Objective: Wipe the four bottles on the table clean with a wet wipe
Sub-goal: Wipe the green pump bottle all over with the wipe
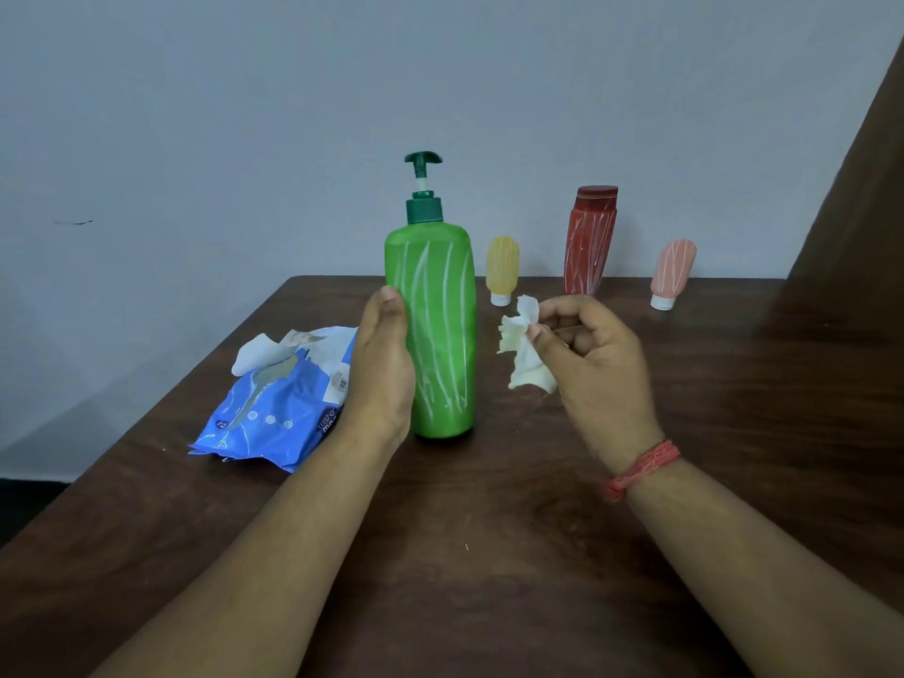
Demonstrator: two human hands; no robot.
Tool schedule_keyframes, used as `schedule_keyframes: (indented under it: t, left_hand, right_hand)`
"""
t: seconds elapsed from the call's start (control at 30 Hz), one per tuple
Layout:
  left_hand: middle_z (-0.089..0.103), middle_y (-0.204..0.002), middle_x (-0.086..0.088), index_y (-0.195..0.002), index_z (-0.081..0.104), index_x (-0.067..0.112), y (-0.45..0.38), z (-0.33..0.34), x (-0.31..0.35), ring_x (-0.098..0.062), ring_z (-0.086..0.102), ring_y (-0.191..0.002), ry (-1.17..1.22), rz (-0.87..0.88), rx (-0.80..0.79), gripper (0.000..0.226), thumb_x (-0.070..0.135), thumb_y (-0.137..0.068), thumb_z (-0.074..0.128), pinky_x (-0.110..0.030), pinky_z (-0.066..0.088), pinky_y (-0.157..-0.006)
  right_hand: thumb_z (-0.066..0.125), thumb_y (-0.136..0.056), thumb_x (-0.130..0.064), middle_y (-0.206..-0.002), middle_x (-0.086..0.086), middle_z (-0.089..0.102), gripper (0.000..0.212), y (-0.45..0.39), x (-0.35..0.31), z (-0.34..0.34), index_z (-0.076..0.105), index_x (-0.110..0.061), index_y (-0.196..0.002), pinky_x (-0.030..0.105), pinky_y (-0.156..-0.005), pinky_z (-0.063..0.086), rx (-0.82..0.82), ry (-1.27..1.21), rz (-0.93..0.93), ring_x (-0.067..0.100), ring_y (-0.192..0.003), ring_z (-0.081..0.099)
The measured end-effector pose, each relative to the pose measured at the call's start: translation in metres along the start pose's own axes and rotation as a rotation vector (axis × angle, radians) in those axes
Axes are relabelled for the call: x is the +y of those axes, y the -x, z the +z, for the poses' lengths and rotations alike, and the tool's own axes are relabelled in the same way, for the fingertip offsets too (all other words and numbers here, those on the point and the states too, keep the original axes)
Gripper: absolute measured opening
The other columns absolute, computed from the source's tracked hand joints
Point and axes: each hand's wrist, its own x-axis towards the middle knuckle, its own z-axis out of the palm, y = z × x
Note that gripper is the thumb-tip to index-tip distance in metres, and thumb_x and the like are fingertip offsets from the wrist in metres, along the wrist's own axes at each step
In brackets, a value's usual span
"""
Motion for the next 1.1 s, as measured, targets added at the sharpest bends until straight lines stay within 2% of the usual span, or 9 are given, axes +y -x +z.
schedule_keyframes:
  t: [0.17, 0.27, 0.33, 0.5, 0.6, 0.67, 0.87, 1.0, 1.1]
  left_hand:
    - [0.074, -0.114, 0.002, -0.111, 0.066, 0.035, 0.008, 0.010, 0.004, -0.020, 0.070, -0.109, -0.038, -0.051, -0.088, 0.032, 0.046, -0.106, 0.037, -0.051, 0.054, -0.099]
    - [0.072, -0.121, 0.008, -0.121, 0.063, 0.039, 0.010, 0.007, 0.001, -0.014, 0.067, -0.115, -0.096, -0.060, -0.155, 0.044, 0.067, -0.094, 0.044, -0.047, 0.050, -0.104]
    - [0.072, -0.115, 0.011, -0.111, 0.065, 0.045, 0.013, 0.005, 0.000, -0.009, 0.066, -0.113, -0.191, -0.052, -0.228, 0.044, 0.076, -0.086, 0.046, -0.042, 0.049, -0.104]
    - [0.073, -0.107, 0.015, -0.115, 0.058, 0.036, 0.015, 0.002, -0.001, -0.005, 0.070, -0.102, -0.277, -0.009, -0.343, 0.036, 0.053, -0.084, 0.060, -0.034, 0.057, -0.090]
    - [0.073, -0.113, 0.013, -0.118, 0.057, 0.035, 0.013, 0.000, -0.001, -0.010, 0.070, -0.107, -0.265, -0.002, -0.418, 0.038, 0.041, -0.081, 0.068, -0.034, 0.057, -0.090]
    - [0.073, -0.114, 0.012, -0.118, 0.057, 0.035, 0.014, 0.000, -0.001, -0.011, 0.070, -0.107, -0.271, 0.006, -0.444, 0.038, 0.038, -0.081, 0.068, -0.036, 0.057, -0.090]
    - [0.074, -0.112, 0.007, -0.118, 0.060, 0.032, 0.017, 0.003, -0.001, -0.015, 0.071, -0.106, -0.254, 0.025, -0.448, 0.033, 0.036, -0.086, 0.070, -0.039, 0.057, -0.090]
    - [0.074, -0.113, 0.006, -0.118, 0.060, 0.034, 0.019, 0.005, -0.002, -0.016, 0.071, -0.105, -0.271, 0.020, -0.486, 0.038, 0.042, -0.082, 0.070, -0.042, 0.057, -0.090]
    - [0.074, -0.111, 0.004, -0.118, 0.061, 0.032, 0.020, 0.007, -0.002, -0.018, 0.072, -0.104, -0.246, 0.024, -0.468, 0.036, 0.041, -0.084, 0.071, -0.039, 0.058, -0.089]
  right_hand:
    - [0.070, -0.091, -0.005, -0.096, -0.008, 0.061, 0.018, -0.003, 0.002, 0.001, 0.071, -0.020, -0.101, 0.026, -0.081, 0.055, 0.005, 0.099, -0.099, 0.014, -0.089, 0.064]
    - [0.068, -0.093, -0.005, -0.104, -0.010, 0.060, 0.021, -0.003, 0.002, 0.000, 0.070, -0.019, -0.109, 0.029, -0.086, 0.056, -0.005, 0.136, -0.153, 0.013, -0.099, 0.065]
    - [0.066, -0.092, -0.001, -0.112, -0.006, 0.058, 0.029, -0.003, 0.000, -0.001, 0.068, -0.018, -0.116, 0.031, -0.088, 0.057, -0.032, 0.112, -0.181, 0.015, -0.106, 0.064]
    - [0.065, -0.091, 0.001, -0.116, -0.006, 0.054, 0.036, -0.005, -0.005, -0.007, 0.066, -0.014, -0.124, 0.025, -0.092, 0.053, -0.072, 0.322, -0.368, 0.010, -0.110, 0.060]
    - [0.069, -0.089, 0.000, -0.112, -0.004, 0.055, 0.029, -0.012, -0.014, -0.014, 0.070, -0.006, -0.118, 0.007, -0.093, 0.039, 0.050, 0.569, -0.560, 0.002, -0.104, 0.052]
    - [0.071, -0.089, -0.002, -0.108, 0.003, 0.062, 0.024, -0.018, -0.022, -0.020, 0.071, -0.003, -0.113, 0.004, -0.094, 0.036, 0.135, 0.621, -0.637, 0.000, -0.103, 0.050]
    - [0.068, -0.093, -0.005, -0.101, 0.011, 0.070, 0.014, -0.012, -0.016, -0.020, 0.075, -0.001, -0.105, 0.023, -0.091, 0.049, 0.020, 0.728, -0.795, 0.019, -0.097, 0.063]
    - [0.068, -0.092, -0.004, -0.099, 0.011, 0.068, 0.011, -0.022, -0.027, -0.026, 0.074, 0.000, -0.101, 0.017, -0.089, 0.047, 0.193, 0.652, -0.750, 0.013, -0.095, 0.060]
    - [0.068, -0.092, -0.001, -0.100, 0.012, 0.068, 0.011, -0.012, -0.020, -0.020, 0.075, 0.000, -0.100, 0.030, -0.088, 0.053, 0.095, 0.697, -0.772, 0.020, -0.096, 0.063]
